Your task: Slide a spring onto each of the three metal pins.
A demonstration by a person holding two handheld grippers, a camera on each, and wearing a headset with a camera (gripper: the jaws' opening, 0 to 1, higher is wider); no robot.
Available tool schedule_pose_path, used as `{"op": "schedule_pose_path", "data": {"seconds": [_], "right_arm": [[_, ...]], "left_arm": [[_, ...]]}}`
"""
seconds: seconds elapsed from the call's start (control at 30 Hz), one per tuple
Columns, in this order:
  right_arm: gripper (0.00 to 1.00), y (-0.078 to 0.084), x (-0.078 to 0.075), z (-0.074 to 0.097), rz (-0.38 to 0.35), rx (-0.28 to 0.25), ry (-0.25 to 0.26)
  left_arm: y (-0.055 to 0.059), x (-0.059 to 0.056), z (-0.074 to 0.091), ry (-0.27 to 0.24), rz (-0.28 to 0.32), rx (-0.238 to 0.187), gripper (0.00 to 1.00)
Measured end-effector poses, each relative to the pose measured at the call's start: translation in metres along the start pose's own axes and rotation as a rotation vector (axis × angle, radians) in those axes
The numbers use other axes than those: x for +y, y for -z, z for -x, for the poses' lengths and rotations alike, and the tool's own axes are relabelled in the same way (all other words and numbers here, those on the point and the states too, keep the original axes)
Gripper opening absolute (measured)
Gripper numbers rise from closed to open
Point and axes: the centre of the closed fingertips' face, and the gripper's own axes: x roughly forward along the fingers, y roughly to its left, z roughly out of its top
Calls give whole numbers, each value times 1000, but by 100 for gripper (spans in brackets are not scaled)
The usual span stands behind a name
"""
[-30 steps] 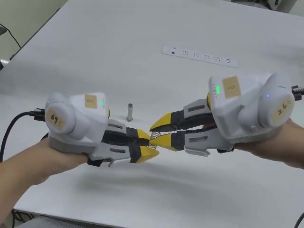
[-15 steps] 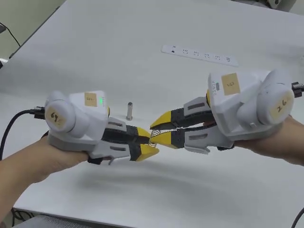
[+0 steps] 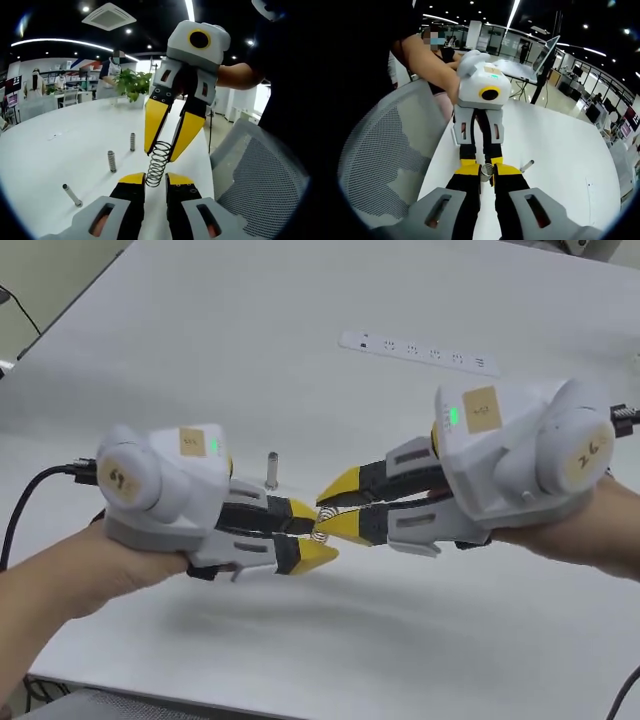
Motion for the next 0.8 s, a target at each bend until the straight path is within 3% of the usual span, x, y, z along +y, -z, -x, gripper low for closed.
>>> {"op": "schedule_pose_path", "data": {"seconds": [0.27, 0.53, 0.8], "right_arm": [[7, -2, -3, 1, 5, -6, 15], [7, -1, -5, 1, 0, -6, 24], [7, 0, -7, 0, -2, -5, 30]], "left_arm": [[2, 3, 4, -13, -2, 3, 13], [2, 13, 17, -56, -2, -7, 19], [10, 18, 29, -87, 2, 1, 28]]}}
